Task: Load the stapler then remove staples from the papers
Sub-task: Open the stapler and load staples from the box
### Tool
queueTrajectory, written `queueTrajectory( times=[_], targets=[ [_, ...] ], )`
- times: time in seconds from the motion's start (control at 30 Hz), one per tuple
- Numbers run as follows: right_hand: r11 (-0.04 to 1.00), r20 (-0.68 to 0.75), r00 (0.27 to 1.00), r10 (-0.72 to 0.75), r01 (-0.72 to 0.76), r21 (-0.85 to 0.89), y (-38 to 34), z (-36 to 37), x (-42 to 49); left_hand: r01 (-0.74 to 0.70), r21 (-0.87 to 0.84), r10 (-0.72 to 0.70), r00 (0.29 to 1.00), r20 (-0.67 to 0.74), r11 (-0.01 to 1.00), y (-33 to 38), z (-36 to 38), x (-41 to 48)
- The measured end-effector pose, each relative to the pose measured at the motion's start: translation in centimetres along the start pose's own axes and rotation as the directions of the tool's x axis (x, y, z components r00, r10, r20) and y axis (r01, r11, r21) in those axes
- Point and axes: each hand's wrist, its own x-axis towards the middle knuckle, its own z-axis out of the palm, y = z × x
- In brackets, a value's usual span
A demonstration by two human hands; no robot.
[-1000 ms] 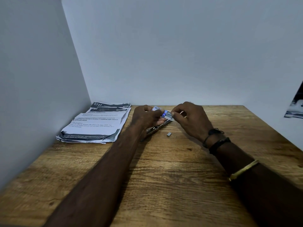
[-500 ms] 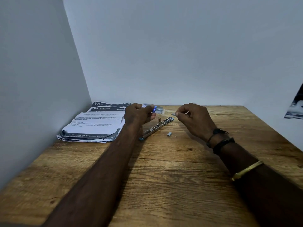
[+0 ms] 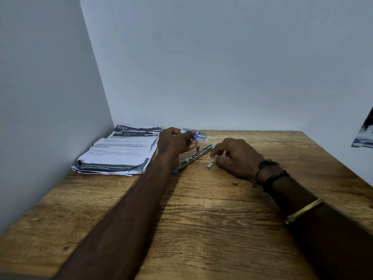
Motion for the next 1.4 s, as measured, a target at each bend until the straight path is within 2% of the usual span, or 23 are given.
queueTrajectory(
  times=[0.13,0.33,0.47,0.57,0.7,0.97,1.4],
  targets=[
    [0.997,0.075,0.995,-0.063,0.059,0.055,-0.8,-0.1,-0.3,0.007,0.001,-0.007,1.0,0.006,1.0,-0.1,0.1,0.0],
    [0.994,0.055,0.996,-0.076,0.071,0.084,-0.9,0.0,-0.2,0.004,0.025,-0.004,1.0,0.004,1.0,-0.1,0.0,0.1],
    [0.986,-0.127,0.991,-0.03,0.05,0.156,-0.5,-0.1,0.1,0.012,0.036,-0.011,1.0,-0.004,0.999,-0.2,-0.1,0.1],
    [0.977,-0.314,0.949,-0.019,0.085,0.197,-0.5,-0.4,0.4,0.013,0.036,-0.014,1.0,0.017,0.999,-0.2,0.1,0.0],
    [0.974,-0.44,0.898,0.004,0.096,0.205,-1.0,-0.7,0.7,0.019,0.064,-0.025,0.996,0.091,0.998,-0.3,0.7,-0.5],
    [0.989,-0.356,0.927,0.115,-0.074,0.127,-1.5,-0.9,0.6,0.041,0.06,-0.05,0.984,0.173,0.997,-0.7,1.3,-0.8],
    [0.991,-0.301,0.947,0.116,-0.088,0.105,-1.6,-1.1,0.6,0.056,0.072,-0.067,0.983,0.169,0.996,-1.1,1.2,-0.4]
  ],
)
